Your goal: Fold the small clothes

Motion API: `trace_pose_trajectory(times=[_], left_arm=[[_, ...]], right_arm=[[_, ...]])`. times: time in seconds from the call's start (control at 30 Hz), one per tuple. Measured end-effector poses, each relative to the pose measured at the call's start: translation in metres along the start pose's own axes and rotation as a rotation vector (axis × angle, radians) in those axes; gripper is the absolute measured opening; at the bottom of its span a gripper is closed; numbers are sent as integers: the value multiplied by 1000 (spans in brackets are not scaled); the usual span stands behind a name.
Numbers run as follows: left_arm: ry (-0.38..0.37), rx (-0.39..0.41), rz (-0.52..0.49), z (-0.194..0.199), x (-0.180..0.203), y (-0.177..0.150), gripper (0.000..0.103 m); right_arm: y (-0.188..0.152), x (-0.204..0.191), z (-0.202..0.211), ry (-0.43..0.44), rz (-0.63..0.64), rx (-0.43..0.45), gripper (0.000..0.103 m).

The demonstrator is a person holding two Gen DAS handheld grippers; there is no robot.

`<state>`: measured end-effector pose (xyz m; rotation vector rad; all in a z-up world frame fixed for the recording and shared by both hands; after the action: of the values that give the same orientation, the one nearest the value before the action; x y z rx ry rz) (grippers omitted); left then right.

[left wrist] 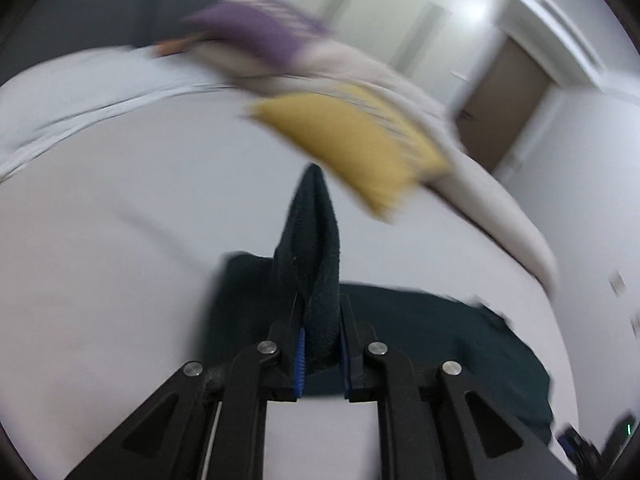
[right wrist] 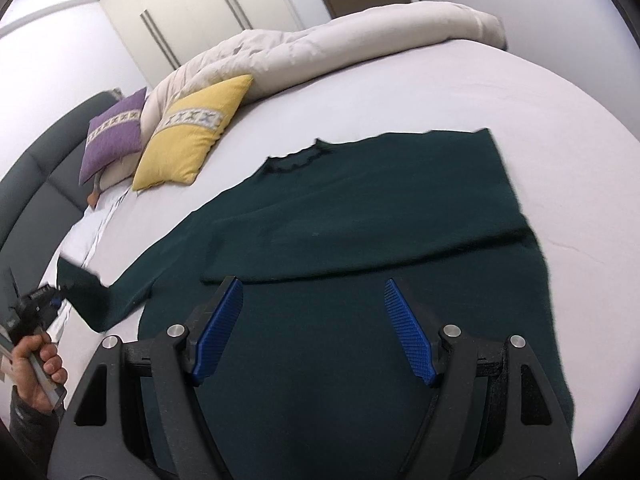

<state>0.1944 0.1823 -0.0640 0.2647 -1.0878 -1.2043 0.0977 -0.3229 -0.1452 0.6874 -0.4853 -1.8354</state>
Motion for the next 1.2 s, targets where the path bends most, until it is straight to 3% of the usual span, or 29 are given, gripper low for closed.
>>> trace_pose_trajectory(times=[0.13, 0.23, 0.3, 0.37, 0.43, 0.5, 0.53, 0.73, 0.83, 0.9, 0.93, 0.97, 1.0, 1.07, 1.1, 1.2], left_arm=[[-135, -115, -158, -57, 106, -48, 14], [-180, -214, -221, -98, 151, -96, 14], [-163, -285, -253, -124, 164, -130, 20], [-150, -358, -235, -142, 158, -154, 24], [-187, -350, -219, -132, 158, -161, 32], [-205, -328, -221, -113, 153, -154, 65], [-221, -290, -229, -98, 151, -149, 69], [-198, -194, -141, -50, 91, -115, 69], [-169, -176, -120, -42, 68, -108, 69], [-155, -171, -97, -43, 55, -105, 69], [-147, -169, -86, -41, 47, -103, 69], [-142, -167, -81, -42, 44, -102, 69], [-137, -162, -73, -41, 38, -100, 69], [-128, -156, -58, -42, 31, -97, 69], [-125, -152, -49, -40, 27, -95, 69], [-106, -124, -46, -38, 21, -80, 69]], right_arm=[[-7, 26, -1, -6, -53, -20, 72], [-13, 45, -6, -12, -89, -40, 72], [-17, 50, -11, -20, -92, -58, 72], [-21, 52, -18, -26, -90, -83, 72], [-23, 49, -23, -19, -86, -101, 72], [-22, 39, -30, -5, -70, -112, 72], [-21, 33, -33, 1, -63, -115, 72], [-13, -42, -62, 90, 9, -163, 72], [-16, -79, -93, 72, 50, -234, 72], [-26, -102, -122, 11, 114, -308, 73], [-25, -108, -126, -24, 140, -291, 72], [-25, -115, -126, -52, 176, -256, 60], [-25, -123, -125, -62, 213, -245, 32], [-21, -128, -117, -48, 221, -241, 12], [-18, -128, -111, -42, 233, -223, 6], [6, -130, -83, -31, 278, -130, 6]])
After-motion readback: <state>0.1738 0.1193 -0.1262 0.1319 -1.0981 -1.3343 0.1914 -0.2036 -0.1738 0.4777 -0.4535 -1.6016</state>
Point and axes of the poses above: each gripper's, at about its wrist camera, not at the fingertips, and z roughly against the way its jaws point, x to its right, y to its top, the point moved 4 cm from there along -z, roughly the way its jaws point, and after that the axes turned 13 degrees about -y, right-handed, at the moved point
